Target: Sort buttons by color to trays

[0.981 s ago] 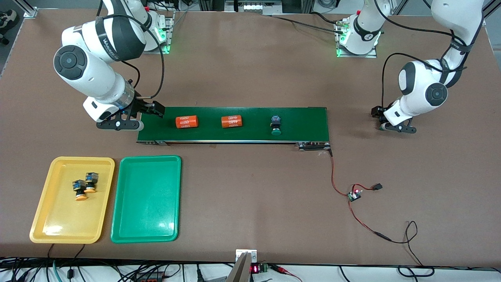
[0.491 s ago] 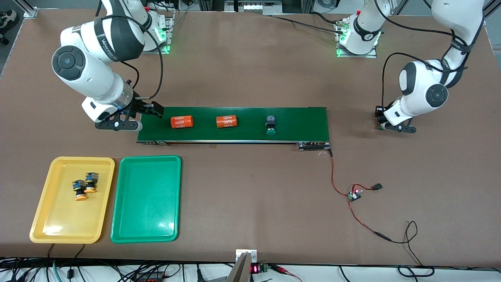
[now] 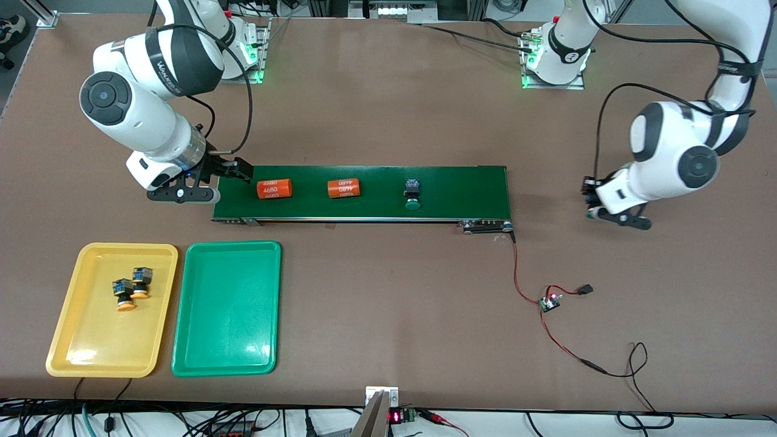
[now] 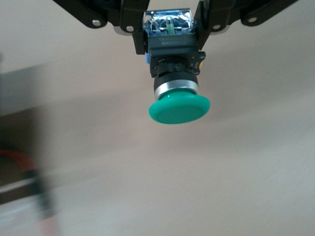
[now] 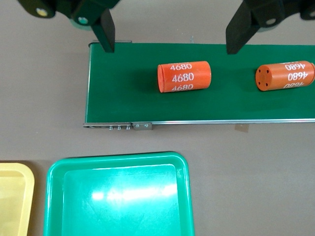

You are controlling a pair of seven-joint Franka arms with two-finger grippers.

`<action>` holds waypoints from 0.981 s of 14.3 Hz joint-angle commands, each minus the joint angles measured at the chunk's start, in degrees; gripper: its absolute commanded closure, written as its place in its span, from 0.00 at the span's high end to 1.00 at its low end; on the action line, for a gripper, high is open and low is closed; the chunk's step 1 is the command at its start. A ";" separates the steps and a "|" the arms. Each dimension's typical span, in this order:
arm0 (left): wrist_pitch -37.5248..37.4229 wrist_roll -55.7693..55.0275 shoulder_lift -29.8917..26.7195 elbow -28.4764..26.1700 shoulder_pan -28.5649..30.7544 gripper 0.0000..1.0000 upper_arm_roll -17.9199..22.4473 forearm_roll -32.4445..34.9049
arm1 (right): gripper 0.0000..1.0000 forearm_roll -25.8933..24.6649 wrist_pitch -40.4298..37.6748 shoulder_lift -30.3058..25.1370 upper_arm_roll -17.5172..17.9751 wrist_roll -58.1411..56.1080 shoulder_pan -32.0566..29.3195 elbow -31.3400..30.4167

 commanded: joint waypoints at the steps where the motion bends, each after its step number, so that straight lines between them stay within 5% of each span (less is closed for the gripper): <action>1: -0.87 -8.31 1.19 2.56 -1.54 0.18 -6.03 -3.36 | 1.00 0.07 1.63 -0.17 0.48 1.52 1.23 -0.55; 5: 6.67 -16.26 5.76 3.53 -6.21 0.19 -12.01 -9.80 | 1.00 -0.28 4.79 1.23 0.48 9.69 8.07 -0.55; 9: 8.10 -19.86 7.88 3.44 -9.55 0.22 -12.46 -10.15 | 1.00 -0.28 7.77 2.90 0.39 12.60 13.62 -1.68; 10: 8.10 -20.91 7.88 3.62 -9.64 0.37 -12.55 -10.15 | 1.00 -0.37 9.18 3.08 0.39 14.52 14.24 -2.39; 11: 8.10 -21.44 7.79 3.53 -9.64 0.95 -12.55 -10.15 | 1.00 -0.28 10.85 3.60 0.30 16.63 15.90 -2.74; 14: 6.96 -21.36 3.42 4.23 -8.68 1.00 -12.55 -10.15 | 1.00 -0.28 14.54 6.32 0.22 22.52 19.07 -2.75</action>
